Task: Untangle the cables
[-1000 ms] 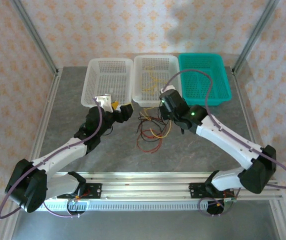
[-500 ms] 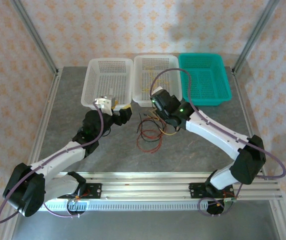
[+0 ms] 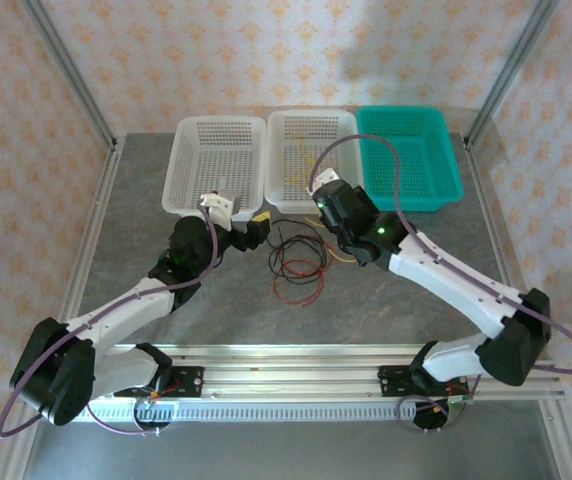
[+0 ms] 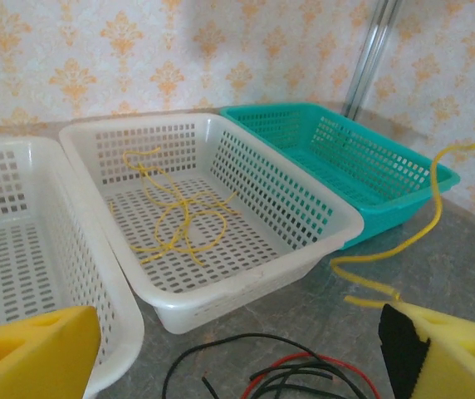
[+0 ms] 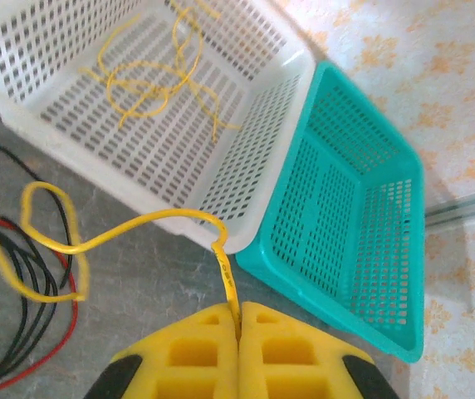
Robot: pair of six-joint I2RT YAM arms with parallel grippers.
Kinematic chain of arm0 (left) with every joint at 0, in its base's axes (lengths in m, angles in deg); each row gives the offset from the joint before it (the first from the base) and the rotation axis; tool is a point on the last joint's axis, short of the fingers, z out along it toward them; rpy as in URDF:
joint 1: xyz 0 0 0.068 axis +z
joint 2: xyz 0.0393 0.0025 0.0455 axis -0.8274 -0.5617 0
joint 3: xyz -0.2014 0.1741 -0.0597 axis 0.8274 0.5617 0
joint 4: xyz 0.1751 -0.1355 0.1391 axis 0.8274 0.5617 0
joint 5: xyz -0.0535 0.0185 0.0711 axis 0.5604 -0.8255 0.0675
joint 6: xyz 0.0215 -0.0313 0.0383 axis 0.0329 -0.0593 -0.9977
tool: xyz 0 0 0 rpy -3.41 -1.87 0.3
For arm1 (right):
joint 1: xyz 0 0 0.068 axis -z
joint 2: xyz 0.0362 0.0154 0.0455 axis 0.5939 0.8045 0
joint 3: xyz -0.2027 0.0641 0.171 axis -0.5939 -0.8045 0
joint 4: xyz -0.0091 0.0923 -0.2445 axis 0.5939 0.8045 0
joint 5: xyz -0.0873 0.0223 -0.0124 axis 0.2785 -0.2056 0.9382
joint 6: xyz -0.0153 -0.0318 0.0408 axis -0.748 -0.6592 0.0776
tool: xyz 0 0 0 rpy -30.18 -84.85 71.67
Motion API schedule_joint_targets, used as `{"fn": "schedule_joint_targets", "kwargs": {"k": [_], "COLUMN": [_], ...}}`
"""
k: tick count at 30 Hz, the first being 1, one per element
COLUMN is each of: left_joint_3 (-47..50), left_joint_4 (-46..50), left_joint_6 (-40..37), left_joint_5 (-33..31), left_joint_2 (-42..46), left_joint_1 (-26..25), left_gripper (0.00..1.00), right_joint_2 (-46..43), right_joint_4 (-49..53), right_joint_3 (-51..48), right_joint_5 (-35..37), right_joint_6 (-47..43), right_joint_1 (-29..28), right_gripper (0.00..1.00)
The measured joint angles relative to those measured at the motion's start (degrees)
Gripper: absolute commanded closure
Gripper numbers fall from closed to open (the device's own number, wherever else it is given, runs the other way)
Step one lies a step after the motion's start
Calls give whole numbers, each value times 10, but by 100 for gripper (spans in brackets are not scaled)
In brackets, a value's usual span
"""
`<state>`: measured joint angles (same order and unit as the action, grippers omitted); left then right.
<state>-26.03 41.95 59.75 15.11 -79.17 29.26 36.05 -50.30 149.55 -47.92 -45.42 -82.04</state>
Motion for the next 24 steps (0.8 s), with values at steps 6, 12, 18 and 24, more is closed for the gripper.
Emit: {"fn": "schedule_joint_targets", "kwargs": {"k": [6, 12, 18, 24], "left_joint_3": [-34, -59, -77, -164], "left_joint_4": [1, 4, 32, 90], "left_joint_6": [-4, 56, 120, 157], "left_joint_5": [11, 33, 17, -14], "left_joint_2": [-14, -47, -61, -115], "left_joint_1": [0, -1, -9, -9], "left_gripper": [9, 8, 1, 1], "right_joint_2": [-30, -46, -53, -44], "right_joint_4": [-39, -65, -106, -160], "right_joint_3": [-15, -55, -87, -84], "right_joint_5": [29, 29, 16, -48], "right_joint_6": [44, 172, 299, 378], "right_joint_1": [0, 4, 47, 134], "right_gripper": [100, 100, 100, 100]}}
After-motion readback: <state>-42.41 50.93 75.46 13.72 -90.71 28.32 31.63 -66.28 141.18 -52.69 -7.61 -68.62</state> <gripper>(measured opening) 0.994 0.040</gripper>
